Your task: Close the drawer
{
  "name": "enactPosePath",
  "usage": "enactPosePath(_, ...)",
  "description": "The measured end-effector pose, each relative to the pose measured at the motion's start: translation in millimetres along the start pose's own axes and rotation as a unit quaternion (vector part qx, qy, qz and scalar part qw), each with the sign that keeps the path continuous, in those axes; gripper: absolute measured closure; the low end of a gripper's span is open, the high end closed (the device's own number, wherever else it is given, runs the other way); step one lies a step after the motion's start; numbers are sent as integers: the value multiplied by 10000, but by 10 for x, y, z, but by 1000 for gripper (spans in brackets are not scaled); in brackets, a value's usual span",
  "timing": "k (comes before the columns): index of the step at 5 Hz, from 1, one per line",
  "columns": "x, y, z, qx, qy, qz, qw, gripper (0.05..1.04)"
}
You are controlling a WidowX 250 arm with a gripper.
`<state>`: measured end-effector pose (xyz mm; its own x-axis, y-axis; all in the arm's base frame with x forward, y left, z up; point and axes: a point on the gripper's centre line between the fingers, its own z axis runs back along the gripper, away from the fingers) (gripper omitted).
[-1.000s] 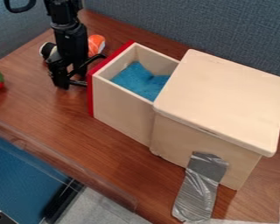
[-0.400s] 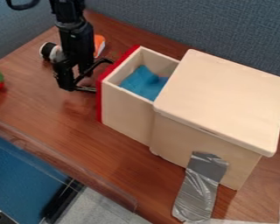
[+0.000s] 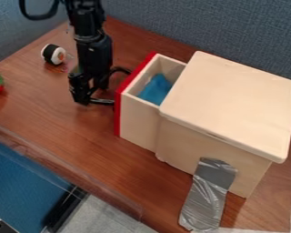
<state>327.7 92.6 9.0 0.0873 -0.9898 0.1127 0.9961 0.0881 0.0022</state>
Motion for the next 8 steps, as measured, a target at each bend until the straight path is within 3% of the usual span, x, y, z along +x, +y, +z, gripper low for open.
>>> enactPosePath(6, 653, -40, 18, 121, -102, -115, 9998, 82)
enactPosePath(8, 759, -53, -26, 157, -83, -83, 9998, 82)
